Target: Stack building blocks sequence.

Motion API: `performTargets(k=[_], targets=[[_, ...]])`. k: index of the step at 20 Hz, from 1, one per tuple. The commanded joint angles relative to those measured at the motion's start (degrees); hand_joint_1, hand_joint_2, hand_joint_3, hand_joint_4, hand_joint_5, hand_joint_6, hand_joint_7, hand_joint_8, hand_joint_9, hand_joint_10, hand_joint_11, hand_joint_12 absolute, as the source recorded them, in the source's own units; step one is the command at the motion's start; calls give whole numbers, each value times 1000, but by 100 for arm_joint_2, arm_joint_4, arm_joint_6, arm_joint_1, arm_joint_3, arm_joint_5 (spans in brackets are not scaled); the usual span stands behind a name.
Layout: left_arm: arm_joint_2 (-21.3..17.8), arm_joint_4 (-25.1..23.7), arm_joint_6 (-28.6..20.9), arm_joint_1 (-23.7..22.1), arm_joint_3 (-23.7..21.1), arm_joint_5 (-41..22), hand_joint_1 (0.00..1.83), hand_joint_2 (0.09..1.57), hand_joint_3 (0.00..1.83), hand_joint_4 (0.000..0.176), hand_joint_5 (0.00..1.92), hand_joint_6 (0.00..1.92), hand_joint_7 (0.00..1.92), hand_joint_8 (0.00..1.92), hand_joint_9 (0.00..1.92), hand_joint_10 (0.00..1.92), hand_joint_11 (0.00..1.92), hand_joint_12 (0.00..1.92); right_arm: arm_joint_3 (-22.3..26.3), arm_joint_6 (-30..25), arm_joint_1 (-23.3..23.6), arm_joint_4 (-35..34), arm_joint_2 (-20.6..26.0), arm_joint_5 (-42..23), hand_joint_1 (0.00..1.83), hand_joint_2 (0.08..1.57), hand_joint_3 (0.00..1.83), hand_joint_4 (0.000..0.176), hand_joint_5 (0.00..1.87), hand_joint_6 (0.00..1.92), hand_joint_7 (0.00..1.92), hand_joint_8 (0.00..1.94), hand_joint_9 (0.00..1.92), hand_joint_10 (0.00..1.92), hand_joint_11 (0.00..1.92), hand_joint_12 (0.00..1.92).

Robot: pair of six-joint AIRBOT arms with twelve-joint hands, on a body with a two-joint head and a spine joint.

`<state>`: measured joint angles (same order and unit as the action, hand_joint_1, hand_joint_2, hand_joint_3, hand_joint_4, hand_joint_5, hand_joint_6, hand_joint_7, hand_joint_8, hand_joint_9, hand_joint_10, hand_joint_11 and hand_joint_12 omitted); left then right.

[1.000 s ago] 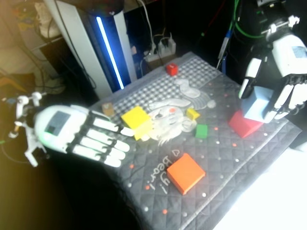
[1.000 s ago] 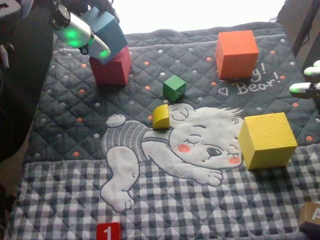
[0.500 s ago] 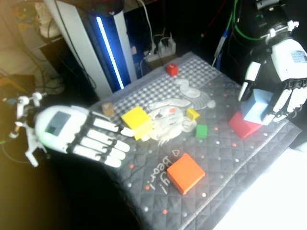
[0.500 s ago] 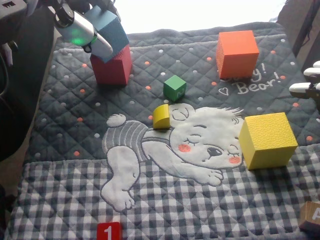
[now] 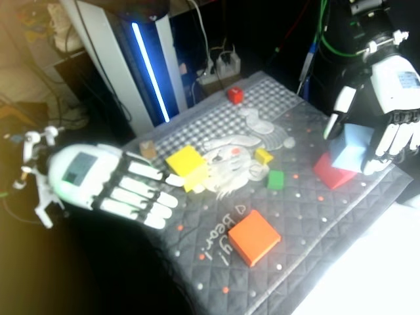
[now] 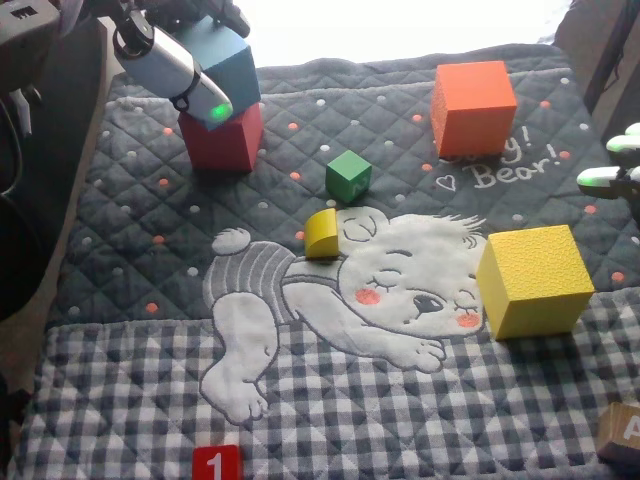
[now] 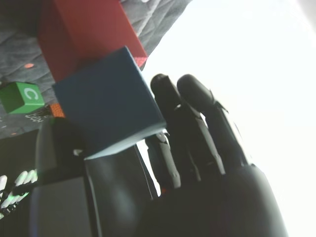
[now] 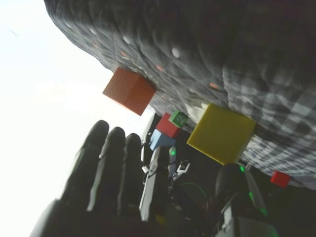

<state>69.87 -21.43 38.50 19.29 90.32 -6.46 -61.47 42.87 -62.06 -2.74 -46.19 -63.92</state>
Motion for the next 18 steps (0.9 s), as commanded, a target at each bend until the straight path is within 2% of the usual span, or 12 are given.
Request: performTargets(k=[1,3,4,5,6,8,10,11,13,14,17,18], targets=[[23,-25,31,-18,45,-420,1058,909,0,0,592,0,875,99,666,1045,590,1552,-40,-24,68,-137,19,-662,592,1111,2,176,363,2,289,4,257,4,35,504],[22,-32,31,-13,44,-404,1027,911,0,3,539,2,840,45,681,933,607,1474,-38,-24,68,-138,19,-662,581,1116,3,173,353,0,286,2,258,3,35,506],[22,-52,31,-11,44,-399,1001,899,0,24,501,1,815,20,699,837,614,1450,-37,-24,68,-138,19,-662,586,1114,2,171,354,0,287,2,250,0,20,500],[20,-53,31,-7,43,-400,976,903,1,58,450,0,765,3,650,768,529,1462,-35,-28,68,-139,20,-662,586,1110,0,175,350,0,285,1,252,1,20,500],[14,-52,31,-5,39,-419,916,892,0,107,378,0,644,0,622,601,504,1338,-33,-32,68,-141,20,-663,605,1109,0,172,354,1,283,0,250,0,23,501],[-16,-50,32,-5,11,-489,851,887,0,169,260,0,447,0,460,181,140,1227,-31,-33,68,-145,20,-663,594,1104,0,165,361,4,290,3,258,3,36,505],[-121,436,543,-4,-117,-647,714,886,0,176,86,1,73,0,135,12,5,957,-32,-34,68,-151,23,-668,601,1113,2,147,367,4,297,4,246,0,12,491],[-237,881,1011,-5,-270,-778,677,883,0,176,49,1,14,0,37,2,0,851,-33,-34,69,-151,25,-680,607,1117,3,143,370,5,301,5,249,1,18,493],[-464,1397,1609,-3,-563,-1079,656,893,1,176,8,2,0,0,1,0,0,245,-33,-34,69,-153,27,-715,606,1116,0,150,369,0,290,0,235,0,27,438],[-598,1580,1802,26,-733,-1272,633,904,3,176,1,0,0,0,0,0,0,48,-33,-34,69,-160,27,-754,609,1113,0,156,370,0,295,3,238,2,32,428],[-1185,1945,1924,368,-1425,-2207,542,924,9,176,0,0,0,0,0,0,0,0,-32,-90,97,-167,28,-1041,583,1116,0,155,357,4,275,2,184,2,0,321],[-1377,2098,1924,564,-1672,-2533,545,927,8,176,0,0,0,0,0,0,0,0,-31,-95,124,-166,28,-1133,680,1113,1,145,356,1,283,1,224,4,113,274]])
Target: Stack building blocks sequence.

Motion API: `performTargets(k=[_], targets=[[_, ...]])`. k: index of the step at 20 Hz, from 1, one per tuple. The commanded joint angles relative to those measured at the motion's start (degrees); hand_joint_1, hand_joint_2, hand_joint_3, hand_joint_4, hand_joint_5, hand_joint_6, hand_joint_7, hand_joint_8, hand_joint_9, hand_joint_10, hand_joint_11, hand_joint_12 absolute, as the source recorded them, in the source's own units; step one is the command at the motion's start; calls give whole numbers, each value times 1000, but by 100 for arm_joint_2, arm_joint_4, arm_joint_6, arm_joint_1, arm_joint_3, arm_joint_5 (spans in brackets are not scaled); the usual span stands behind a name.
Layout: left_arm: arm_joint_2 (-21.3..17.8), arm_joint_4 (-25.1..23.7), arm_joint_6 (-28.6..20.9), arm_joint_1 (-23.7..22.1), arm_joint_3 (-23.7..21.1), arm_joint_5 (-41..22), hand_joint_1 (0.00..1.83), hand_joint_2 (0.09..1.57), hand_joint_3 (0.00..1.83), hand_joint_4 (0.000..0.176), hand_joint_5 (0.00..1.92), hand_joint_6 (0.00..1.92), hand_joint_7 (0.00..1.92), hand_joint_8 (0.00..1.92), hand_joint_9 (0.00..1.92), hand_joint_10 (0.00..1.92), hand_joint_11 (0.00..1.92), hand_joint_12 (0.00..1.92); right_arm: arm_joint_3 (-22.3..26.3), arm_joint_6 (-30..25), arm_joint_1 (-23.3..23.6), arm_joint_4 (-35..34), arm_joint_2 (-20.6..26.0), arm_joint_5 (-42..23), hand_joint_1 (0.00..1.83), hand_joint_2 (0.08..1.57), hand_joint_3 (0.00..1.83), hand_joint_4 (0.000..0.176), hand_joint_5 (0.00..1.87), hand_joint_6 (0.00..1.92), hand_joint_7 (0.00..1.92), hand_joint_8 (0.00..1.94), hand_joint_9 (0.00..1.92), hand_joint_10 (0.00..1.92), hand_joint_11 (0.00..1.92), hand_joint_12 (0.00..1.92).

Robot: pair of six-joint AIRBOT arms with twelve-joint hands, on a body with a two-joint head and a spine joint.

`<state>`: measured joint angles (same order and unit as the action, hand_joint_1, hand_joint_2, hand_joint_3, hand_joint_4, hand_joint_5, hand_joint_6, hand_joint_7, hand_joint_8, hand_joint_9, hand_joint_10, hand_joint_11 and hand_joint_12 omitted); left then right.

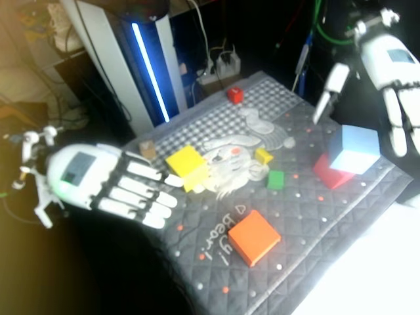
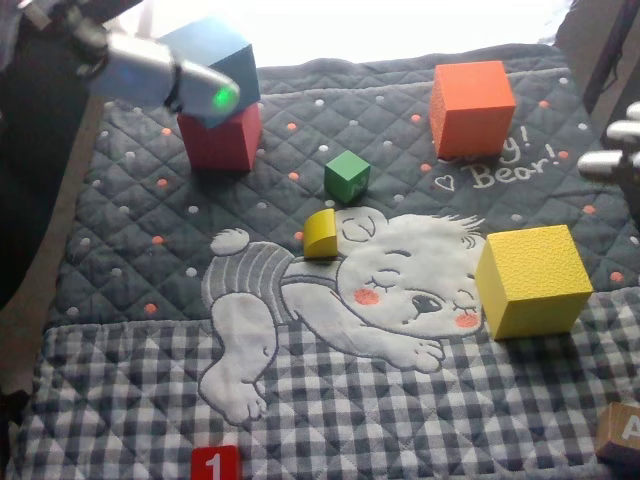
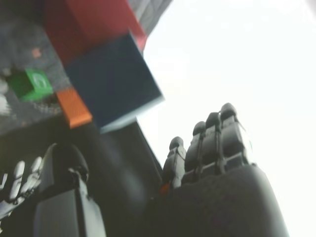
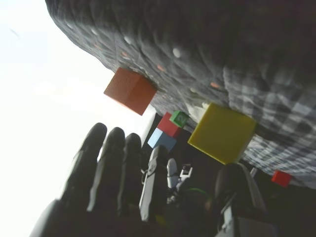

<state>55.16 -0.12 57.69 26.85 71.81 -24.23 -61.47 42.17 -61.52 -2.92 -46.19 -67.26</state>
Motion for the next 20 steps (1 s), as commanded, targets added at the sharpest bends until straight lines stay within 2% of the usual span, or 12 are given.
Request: performTargets(k=[1,2,3,5,7,9,12,13,14,16,19,20], targets=[[-183,176,5,169,-197,-1405,535,936,11,176,0,0,0,0,0,0,0,0,-30,-26,131,-139,17,-901,742,1108,1,137,364,0,283,0,235,0,174,205],[-421,300,6,515,-531,-1927,541,949,15,176,0,0,0,0,0,0,0,0,-31,-26,191,-115,4,-951,725,1110,0,142,357,0,272,0,240,0,220,149],[-632,399,5,839,-834,-2404,555,940,9,176,0,0,0,0,0,0,0,0,-31,-26,253,-77,-4,-993,722,1112,0,121,368,0,292,0,266,0,259,108],[-994,510,-13,1418,-1364,-3169,573,908,0,176,0,0,0,0,0,0,0,0,-32,-26,458,108,-18,-1034,672,1115,1,138,371,2,300,4,296,8,291,97],[-1246,536,-218,1958,-1702,-3692,688,891,0,176,22,7,0,0,0,0,0,0,-29,-29,671,358,-48,-1031,736,1122,1,115,400,10,295,5,269,7,287,84],[-1345,560,-556,2480,-1881,-4017,682,875,0,176,57,17,0,0,0,0,0,0,-30,-91,866,638,-138,-1019,699,1093,0,142,418,2,319,0,301,1,320,47],[-1287,704,-768,2815,-1914,-4161,712,868,0,176,92,22,0,0,0,0,0,0,-54,-193,1020,877,-301,-897,782,1001,0,136,428,1,345,5,333,8,378,44],[-1244,768,-783,2875,-1900,-4165,715,874,0,176,99,23,0,0,0,0,0,0,-91,-266,1086,987,-373,-779,786,984,0,159,428,0,356,2,396,10,446,67],[-1206,813,-819,2925,-1884,-4180,758,871,0,176,101,20,0,0,0,0,0,0,-166,-388,1140,1103,-474,-623,708,1027,13,103,451,7,336,0,333,2,368,32],[-1186,849,-871,2976,-1866,-4192,823,858,0,176,118,20,0,0,0,0,0,0,-306,-617,1182,1252,-656,-301,642,1101,10,60,420,1,295,4,257,4,280,7],[-1189,882,-904,3024,-1850,-4185,856,870,0,176,130,16,0,0,0,0,0,0,-443,-690,1214,1379,-814,164,559,1080,0,86,370,0,305,2,285,10,182,10],[-1189,886,-921,3037,-1849,-4185,852,873,0,176,125,12,0,0,0,0,0,0,-466,-690,1239,1404,-829,253,582,1076,0,116,355,0,288,0,261,2,188,15]])
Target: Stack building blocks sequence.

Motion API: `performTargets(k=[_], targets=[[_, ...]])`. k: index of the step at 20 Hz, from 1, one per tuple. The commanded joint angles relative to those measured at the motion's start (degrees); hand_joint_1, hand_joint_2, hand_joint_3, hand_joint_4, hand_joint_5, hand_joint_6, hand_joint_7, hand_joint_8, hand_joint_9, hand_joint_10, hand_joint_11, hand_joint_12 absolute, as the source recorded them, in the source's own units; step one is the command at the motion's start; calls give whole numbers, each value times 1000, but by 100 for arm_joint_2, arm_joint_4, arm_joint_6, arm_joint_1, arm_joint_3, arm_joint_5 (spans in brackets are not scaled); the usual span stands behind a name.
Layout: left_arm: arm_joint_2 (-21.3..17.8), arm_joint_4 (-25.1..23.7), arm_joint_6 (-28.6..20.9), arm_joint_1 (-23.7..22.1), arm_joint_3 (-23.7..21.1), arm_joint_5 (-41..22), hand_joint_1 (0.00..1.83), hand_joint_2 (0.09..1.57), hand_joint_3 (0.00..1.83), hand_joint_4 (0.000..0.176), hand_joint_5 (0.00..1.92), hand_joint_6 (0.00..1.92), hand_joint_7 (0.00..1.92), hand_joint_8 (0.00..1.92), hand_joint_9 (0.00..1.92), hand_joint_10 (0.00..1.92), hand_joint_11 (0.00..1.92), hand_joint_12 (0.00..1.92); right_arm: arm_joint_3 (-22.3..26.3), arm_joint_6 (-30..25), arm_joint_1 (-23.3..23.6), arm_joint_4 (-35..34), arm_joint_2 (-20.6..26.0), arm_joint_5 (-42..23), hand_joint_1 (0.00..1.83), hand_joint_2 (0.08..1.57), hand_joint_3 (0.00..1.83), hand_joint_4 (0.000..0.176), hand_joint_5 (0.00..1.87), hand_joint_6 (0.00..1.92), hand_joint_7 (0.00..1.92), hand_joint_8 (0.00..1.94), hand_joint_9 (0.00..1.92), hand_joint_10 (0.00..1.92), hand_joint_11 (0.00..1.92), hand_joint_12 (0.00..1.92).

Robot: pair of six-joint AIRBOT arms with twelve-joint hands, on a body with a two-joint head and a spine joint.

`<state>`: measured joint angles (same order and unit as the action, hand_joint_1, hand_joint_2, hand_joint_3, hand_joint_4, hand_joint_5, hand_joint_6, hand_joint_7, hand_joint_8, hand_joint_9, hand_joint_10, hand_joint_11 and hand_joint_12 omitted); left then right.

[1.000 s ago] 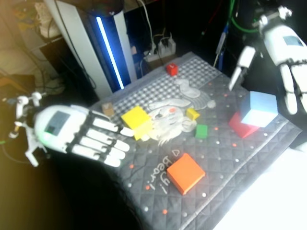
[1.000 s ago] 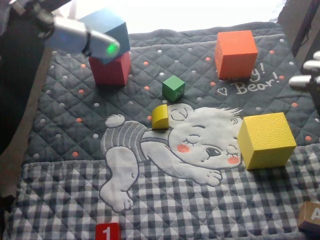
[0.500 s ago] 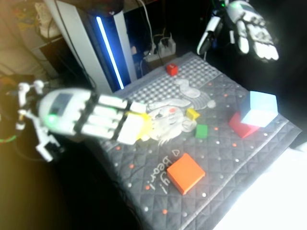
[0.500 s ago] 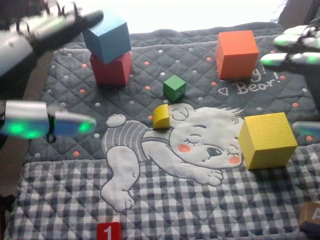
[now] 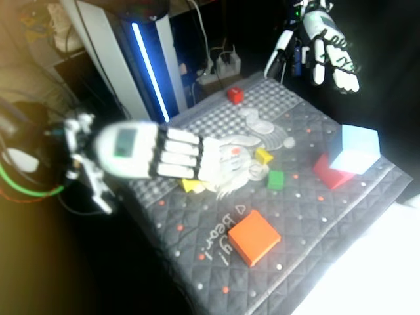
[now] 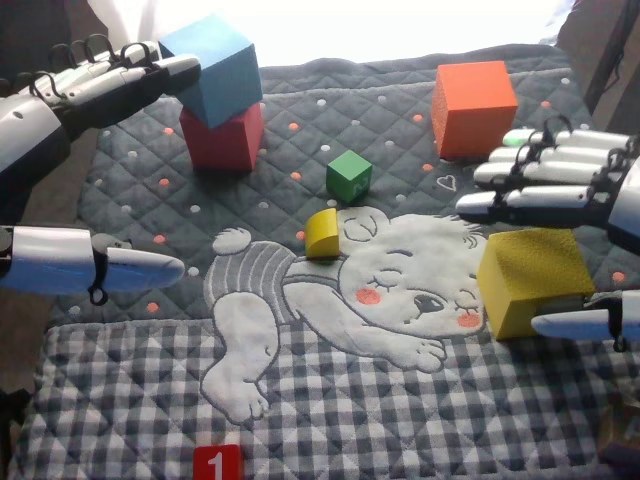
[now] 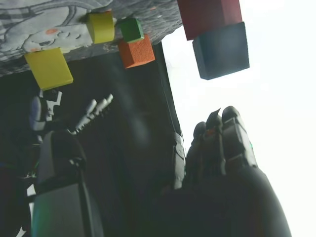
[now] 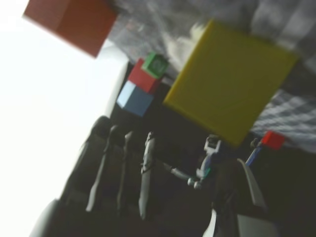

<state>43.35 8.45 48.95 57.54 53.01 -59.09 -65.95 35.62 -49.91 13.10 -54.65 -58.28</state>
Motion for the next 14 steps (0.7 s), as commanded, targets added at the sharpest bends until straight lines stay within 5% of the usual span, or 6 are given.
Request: performTargets(k=[1,4,6,12,13,14], targets=[[-6,36,-56,-19,32,-701,848,869,0,176,129,12,0,0,0,0,0,0,-39,-35,115,-155,0,-544,614,1061,0,127,356,1,284,0,245,1,197,20],[25,72,-70,-1,59,-692,847,870,0,176,144,13,0,0,0,0,0,0,-53,-48,153,-51,-43,-422,671,1009,0,62,396,11,289,3,276,12,313,78],[51,78,-136,13,91,-677,766,879,4,167,135,6,0,0,0,0,0,0,-62,-52,153,9,-68,-333,671,1006,0,80,384,3,289,2,294,16,333,93],[90,77,-242,31,151,-665,724,908,10,153,118,1,0,0,0,0,19,11,-126,-65,164,36,-112,-182,792,985,0,47,441,1,474,7,546,21,174,1155],[101,77,-254,31,158,-659,715,913,10,138,122,3,0,0,0,0,36,20,-130,-65,171,36,-120,-182,847,998,1,57,485,4,561,22,697,80,335,1294],[109,77,-264,31,163,-652,692,916,10,143,120,1,0,0,0,0,47,27,-138,-65,180,36,-131,-182,960,1025,0,38,575,21,655,8,746,478,597,1416]])
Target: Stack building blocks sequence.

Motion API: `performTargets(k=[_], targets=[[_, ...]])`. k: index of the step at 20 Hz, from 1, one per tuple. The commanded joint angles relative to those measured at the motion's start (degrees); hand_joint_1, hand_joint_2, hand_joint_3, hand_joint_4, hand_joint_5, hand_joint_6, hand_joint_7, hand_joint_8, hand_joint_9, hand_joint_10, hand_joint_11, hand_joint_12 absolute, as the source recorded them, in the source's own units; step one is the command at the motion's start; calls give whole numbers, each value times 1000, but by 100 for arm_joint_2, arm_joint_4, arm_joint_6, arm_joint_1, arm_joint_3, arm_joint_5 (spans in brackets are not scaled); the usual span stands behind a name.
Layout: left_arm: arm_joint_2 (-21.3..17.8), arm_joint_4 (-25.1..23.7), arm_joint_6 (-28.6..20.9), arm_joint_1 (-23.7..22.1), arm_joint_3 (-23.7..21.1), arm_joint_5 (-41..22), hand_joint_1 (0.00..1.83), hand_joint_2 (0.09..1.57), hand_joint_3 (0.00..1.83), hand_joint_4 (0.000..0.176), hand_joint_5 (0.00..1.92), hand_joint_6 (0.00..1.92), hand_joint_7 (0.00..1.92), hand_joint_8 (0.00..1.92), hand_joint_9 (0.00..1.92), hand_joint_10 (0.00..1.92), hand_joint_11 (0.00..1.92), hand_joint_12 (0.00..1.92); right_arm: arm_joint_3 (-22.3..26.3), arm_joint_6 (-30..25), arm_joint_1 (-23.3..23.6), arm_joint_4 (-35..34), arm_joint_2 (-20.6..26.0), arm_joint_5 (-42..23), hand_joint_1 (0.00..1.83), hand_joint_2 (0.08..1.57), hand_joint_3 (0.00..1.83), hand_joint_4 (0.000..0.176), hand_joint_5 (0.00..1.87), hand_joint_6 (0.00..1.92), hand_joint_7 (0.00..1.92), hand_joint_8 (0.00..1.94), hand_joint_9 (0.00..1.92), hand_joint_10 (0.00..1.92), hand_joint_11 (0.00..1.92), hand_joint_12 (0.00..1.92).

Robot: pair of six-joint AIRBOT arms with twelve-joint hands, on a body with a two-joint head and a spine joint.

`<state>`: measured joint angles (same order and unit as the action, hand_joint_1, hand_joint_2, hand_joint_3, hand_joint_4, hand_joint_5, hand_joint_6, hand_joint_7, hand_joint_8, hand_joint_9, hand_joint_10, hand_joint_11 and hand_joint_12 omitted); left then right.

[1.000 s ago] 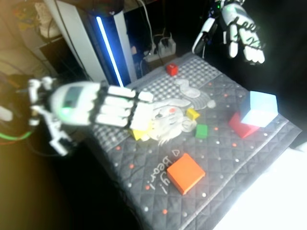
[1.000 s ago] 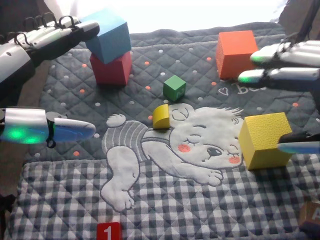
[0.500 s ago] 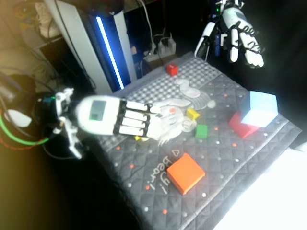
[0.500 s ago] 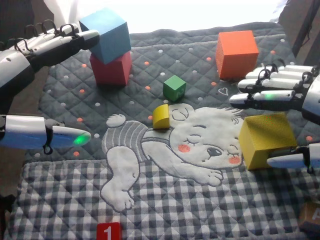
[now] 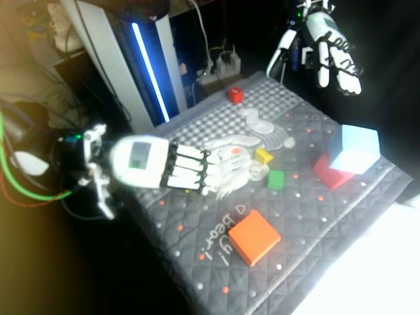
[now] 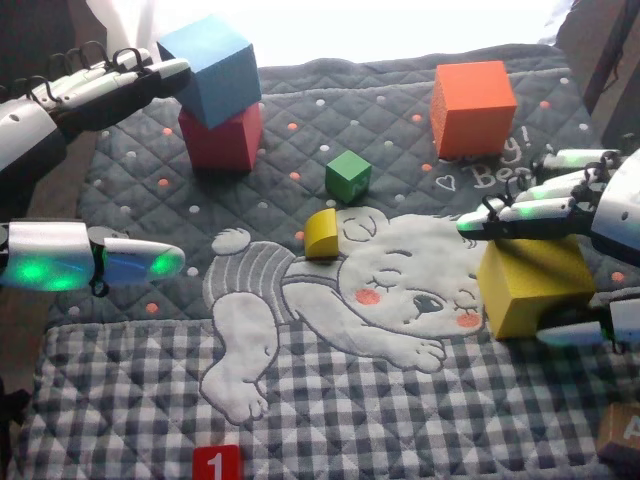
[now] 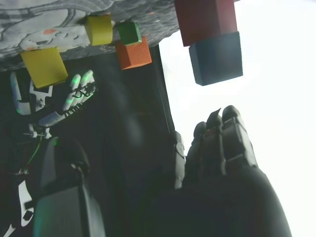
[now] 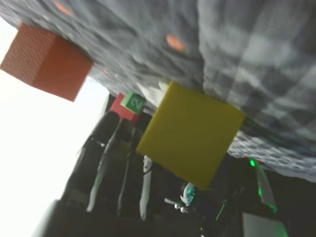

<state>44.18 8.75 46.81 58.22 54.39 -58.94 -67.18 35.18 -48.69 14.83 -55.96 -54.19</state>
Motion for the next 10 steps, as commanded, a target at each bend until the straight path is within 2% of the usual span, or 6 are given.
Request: performTargets(k=[1,2,3,4,7,10], targets=[[28,45,-62,-36,34,-658,678,920,10,149,113,0,0,0,0,0,55,32,-29,-22,67,-137,-16,-581,1045,1032,0,10,658,14,731,19,730,843,697,1470],[27,38,-82,-36,49,-647,668,925,10,159,109,0,0,0,0,0,47,32,-39,-22,68,-137,-30,-562,1107,1109,0,0,887,819,849,86,727,1316,722,1672],[27,22,-119,-38,73,-635,668,923,8,163,110,0,0,0,0,0,48,35,-45,-22,68,-138,-44,-551,1184,1169,0,0,896,935,818,1142,770,1494,847,1738],[25,15,-131,-39,84,-632,683,926,8,158,111,1,0,0,0,0,39,34,-56,-31,73,-138,-48,-551,1219,1158,0,0,959,884,855,1315,873,1485,939,1730],[25,14,-139,-32,85,-627,719,922,3,151,127,6,0,0,0,0,26,36,-159,-156,368,-114,-48,-617,1217,1197,6,0,902,974,771,1535,774,1650,821,1910],[28,0,-155,-34,88,-629,685,919,1,163,133,4,0,0,0,0,30,51,-388,-139,938,-117,-49,-704,1224,1184,0,0,917,928,809,1459,751,1489,790,1740]])
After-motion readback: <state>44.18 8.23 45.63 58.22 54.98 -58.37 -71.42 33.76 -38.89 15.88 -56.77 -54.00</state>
